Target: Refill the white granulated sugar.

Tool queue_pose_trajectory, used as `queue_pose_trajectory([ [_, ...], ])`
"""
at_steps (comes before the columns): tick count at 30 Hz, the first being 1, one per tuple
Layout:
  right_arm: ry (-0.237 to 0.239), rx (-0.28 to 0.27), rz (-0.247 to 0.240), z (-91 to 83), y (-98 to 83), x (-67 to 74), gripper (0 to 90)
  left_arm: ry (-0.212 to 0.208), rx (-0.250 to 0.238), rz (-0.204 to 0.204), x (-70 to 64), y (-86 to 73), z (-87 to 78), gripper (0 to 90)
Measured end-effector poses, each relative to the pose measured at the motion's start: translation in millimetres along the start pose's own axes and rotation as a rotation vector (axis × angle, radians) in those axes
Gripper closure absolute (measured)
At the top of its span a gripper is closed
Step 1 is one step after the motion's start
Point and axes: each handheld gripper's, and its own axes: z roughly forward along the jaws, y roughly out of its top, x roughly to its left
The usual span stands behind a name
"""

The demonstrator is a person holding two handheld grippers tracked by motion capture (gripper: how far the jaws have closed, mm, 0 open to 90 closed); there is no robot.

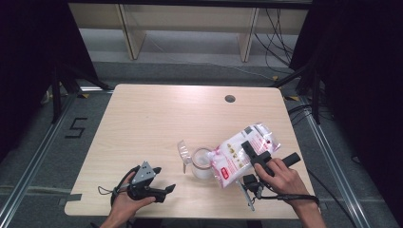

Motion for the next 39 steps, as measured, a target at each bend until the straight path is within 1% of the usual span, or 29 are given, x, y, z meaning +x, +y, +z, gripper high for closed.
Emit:
queue_pose_trajectory([
  [15, -0.002, -0.001, -0.004, -0.1, 0.1, -1.1, 75.0, 0.000, 0.000, 0.000, -0.1, 0.0, 0.0, 18.0],
  [17, -0.001, 0.006, 0.005, -0.6, 0.3, -0.5, 75.1, 0.000, 0.000, 0.001, 0.0, 0.1, -0.1, 18.0],
  [18, 0.000, 0.012, 0.029, -1.1, 0.9, 0.9, 75.1, 0.000, 0.000, 0.000, 0.0, 0.0, 0.0, 18.1],
  [24, -0.004, 0.011, 0.029, -1.1, 1.3, 1.0, 75.1, 0.000, 0.000, 0.000, 0.0, 0.0, -0.1, 18.0],
  [26, -0.004, 0.011, 0.026, -1.2, 1.3, 0.6, 75.1, 0.001, 0.000, 0.000, 0.1, 0.0, -0.1, 18.0],
  [27, -0.007, 0.004, 0.003, -0.8, 0.6, -1.0, 75.1, 0.004, -0.002, 0.000, -0.1, 0.0, -0.1, 18.0],
  [31, -0.007, 0.005, 0.004, -1.1, 0.5, -1.2, 75.2, 0.004, -0.001, 0.000, -0.1, 0.1, -0.1, 18.1],
  [32, -0.007, 0.000, -0.007, -0.7, 0.5, -2.0, 75.2, 0.000, 0.000, 0.000, 0.1, 0.1, -0.1, 18.0],
  [37, -0.007, -0.001, -0.011, -0.6, 0.1, -2.2, 75.2, 0.000, -0.001, -0.001, 0.0, 0.0, 0.1, 18.1],
  [39, -0.011, -0.001, -0.004, -0.6, 0.2, -1.5, 75.2, 0.000, 0.000, -0.001, -0.1, 0.0, 0.1, 18.1],
])
